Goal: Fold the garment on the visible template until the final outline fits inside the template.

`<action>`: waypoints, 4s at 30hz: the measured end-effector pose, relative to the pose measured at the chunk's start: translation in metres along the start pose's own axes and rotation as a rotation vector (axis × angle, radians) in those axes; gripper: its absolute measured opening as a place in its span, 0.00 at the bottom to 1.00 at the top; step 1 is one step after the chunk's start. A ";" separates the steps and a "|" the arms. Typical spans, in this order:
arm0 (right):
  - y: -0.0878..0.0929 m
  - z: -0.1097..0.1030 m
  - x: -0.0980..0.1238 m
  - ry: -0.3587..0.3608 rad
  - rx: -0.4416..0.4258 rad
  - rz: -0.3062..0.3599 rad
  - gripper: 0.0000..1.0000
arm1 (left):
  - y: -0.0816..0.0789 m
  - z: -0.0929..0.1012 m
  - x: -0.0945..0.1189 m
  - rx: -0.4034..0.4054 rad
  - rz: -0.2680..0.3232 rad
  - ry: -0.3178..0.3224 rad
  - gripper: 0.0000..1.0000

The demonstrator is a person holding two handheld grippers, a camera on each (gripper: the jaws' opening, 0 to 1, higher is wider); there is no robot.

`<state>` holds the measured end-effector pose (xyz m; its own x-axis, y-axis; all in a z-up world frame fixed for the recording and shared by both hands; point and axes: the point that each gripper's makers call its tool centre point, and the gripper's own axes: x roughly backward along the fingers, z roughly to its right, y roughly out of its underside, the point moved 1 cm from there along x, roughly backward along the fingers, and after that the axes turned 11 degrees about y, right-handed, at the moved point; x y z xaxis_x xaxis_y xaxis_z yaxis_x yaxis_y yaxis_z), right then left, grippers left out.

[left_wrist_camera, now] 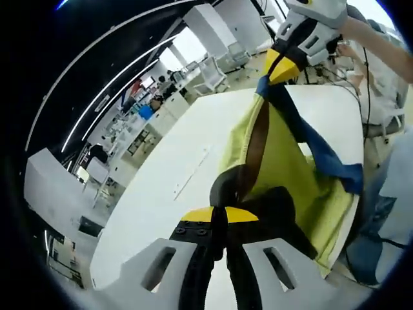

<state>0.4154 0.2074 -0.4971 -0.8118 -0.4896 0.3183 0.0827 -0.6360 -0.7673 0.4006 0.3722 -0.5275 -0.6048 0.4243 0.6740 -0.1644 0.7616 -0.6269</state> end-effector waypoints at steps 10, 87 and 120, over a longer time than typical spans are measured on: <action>0.017 0.005 -0.031 -0.015 -0.021 -0.029 0.02 | 0.010 -0.018 -0.033 0.049 0.001 0.020 0.00; 0.175 -0.011 -0.226 -0.136 -0.242 -0.329 0.03 | 0.105 -0.087 -0.242 0.518 0.035 0.020 0.01; 0.203 -0.018 -0.253 -0.174 -0.286 -0.383 0.03 | 0.111 -0.103 -0.276 0.555 0.013 0.028 0.01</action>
<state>0.6270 0.2128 -0.7435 -0.6424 -0.3612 0.6759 -0.3833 -0.6124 -0.6915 0.6294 0.3903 -0.7432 -0.5899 0.4501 0.6704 -0.5480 0.3867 -0.7418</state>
